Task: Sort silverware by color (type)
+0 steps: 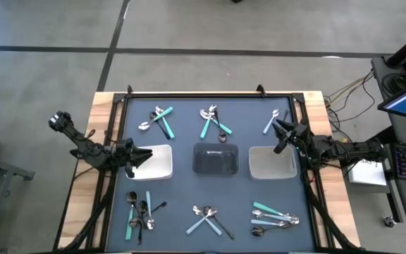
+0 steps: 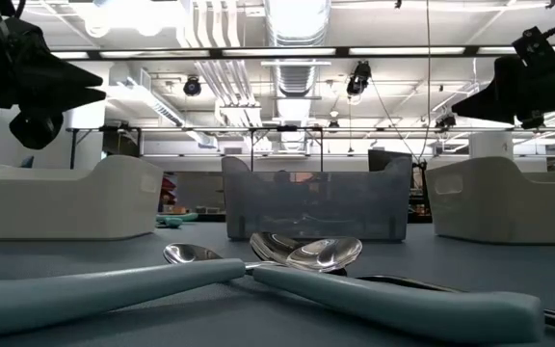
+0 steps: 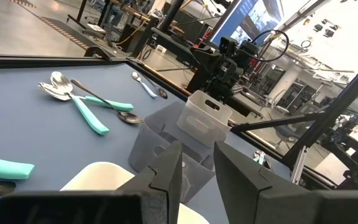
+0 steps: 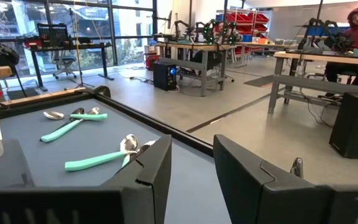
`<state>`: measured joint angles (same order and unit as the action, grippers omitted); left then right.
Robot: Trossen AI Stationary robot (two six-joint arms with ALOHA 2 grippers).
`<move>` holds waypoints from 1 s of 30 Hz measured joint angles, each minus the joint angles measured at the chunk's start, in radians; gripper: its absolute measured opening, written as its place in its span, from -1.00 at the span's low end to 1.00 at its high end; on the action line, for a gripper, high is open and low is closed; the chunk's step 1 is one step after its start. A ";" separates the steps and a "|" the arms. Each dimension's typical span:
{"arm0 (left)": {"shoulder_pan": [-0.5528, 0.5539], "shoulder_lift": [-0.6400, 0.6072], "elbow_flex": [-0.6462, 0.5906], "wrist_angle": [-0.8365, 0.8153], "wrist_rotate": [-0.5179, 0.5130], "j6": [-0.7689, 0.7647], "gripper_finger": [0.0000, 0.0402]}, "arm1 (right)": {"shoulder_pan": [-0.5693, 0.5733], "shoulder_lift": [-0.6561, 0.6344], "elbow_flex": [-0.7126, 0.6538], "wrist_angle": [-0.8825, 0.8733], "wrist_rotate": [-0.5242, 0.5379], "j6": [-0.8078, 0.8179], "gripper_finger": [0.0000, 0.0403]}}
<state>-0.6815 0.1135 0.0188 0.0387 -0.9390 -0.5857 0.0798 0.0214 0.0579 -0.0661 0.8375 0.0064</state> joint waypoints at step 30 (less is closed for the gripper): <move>0.000 0.000 0.000 -0.001 0.000 0.000 -0.62 | 0.000 0.014 0.009 0.387 -0.050 0.413 -0.45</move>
<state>-0.6818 0.1139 0.0186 0.0381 -0.9386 -0.5857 0.0795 0.0356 0.0664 0.3204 0.7872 0.4196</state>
